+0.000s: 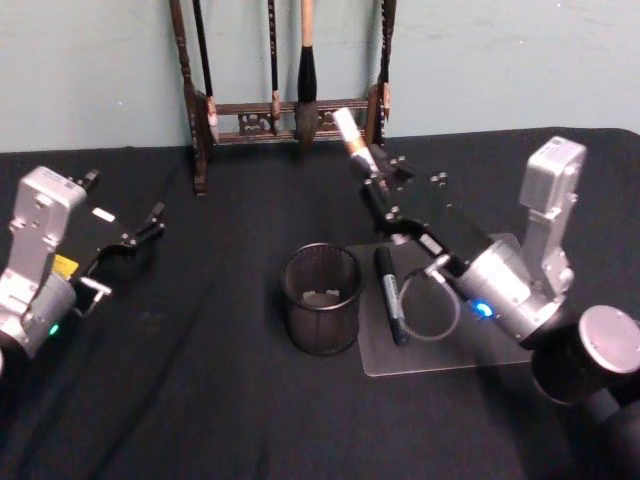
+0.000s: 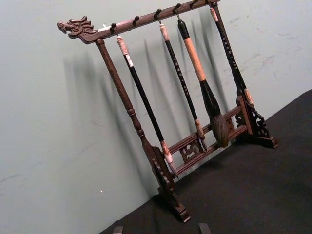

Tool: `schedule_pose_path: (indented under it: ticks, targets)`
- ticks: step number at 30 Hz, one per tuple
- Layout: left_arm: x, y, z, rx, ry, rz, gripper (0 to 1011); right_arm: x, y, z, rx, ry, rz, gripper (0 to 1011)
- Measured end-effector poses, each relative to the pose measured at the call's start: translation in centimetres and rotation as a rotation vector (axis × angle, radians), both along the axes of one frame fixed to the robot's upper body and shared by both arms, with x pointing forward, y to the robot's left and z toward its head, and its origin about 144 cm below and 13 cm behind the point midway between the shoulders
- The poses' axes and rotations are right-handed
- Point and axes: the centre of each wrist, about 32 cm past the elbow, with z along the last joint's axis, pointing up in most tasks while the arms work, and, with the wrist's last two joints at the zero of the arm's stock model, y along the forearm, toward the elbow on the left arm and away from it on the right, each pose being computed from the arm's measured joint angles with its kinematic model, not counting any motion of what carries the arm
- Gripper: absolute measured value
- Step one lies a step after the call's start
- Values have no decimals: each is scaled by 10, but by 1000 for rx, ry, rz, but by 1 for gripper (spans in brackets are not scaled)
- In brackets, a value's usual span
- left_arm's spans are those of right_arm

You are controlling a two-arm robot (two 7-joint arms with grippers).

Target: Pick up the water-based marker from the table and place it into the pen holder.

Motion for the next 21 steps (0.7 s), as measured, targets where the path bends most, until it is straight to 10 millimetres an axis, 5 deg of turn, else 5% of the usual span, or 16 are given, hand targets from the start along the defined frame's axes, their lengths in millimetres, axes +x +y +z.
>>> schedule_pose_path:
  ticks: [21]
  targets:
    - [0,0,0,0,0,0,1001,7,37,-24,15,85,149,178]
